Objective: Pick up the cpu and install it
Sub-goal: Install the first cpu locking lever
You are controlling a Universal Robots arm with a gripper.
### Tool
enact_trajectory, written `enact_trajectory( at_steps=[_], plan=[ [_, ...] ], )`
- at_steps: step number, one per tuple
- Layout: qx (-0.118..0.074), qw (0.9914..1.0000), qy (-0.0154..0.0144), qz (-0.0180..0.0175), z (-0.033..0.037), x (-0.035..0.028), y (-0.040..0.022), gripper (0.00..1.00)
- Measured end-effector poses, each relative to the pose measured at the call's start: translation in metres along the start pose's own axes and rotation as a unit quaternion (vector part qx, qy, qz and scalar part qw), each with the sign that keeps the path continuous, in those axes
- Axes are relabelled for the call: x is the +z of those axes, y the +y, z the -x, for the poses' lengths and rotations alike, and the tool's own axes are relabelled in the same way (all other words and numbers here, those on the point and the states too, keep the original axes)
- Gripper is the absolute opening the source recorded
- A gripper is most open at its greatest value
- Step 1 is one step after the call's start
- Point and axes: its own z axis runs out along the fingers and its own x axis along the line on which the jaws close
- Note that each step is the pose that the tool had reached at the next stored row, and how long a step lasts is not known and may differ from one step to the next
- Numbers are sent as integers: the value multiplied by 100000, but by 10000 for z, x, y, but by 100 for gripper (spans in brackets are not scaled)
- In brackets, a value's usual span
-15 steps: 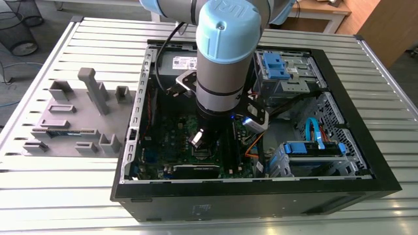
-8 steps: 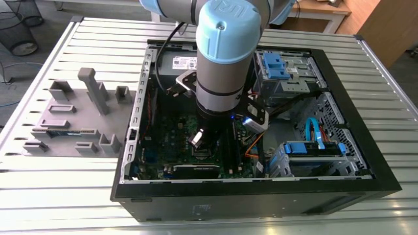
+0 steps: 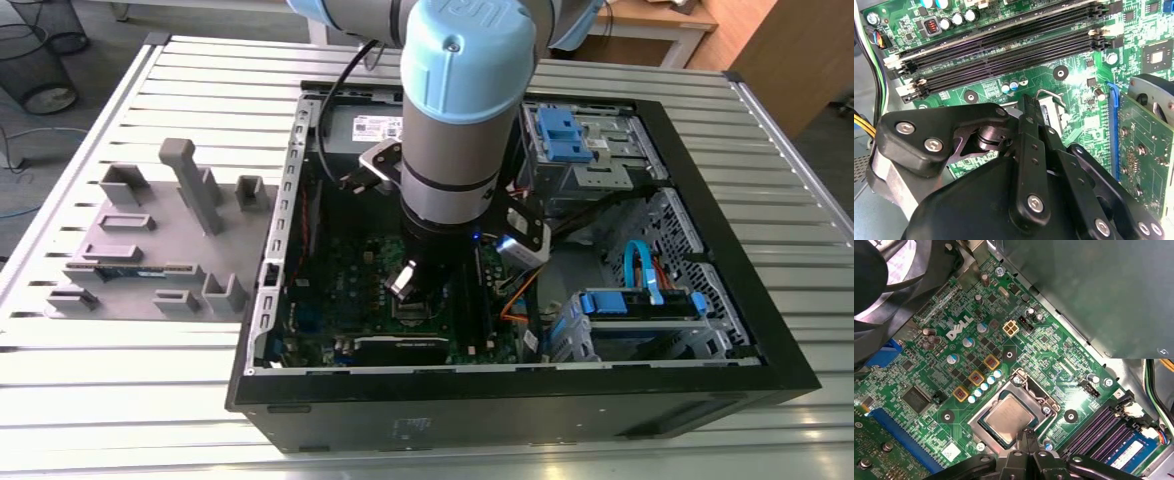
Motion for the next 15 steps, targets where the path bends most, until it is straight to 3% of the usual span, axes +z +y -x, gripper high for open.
enact_trajectory(
  at_steps=[5,8,15],
  plan=[
    [-7,100000,35,24,0,-1,0,11],
    [-8,99999,297,262,1,-2,-1,11],
    [4,99999,333,318,3,-1,-4,11]
  ],
)
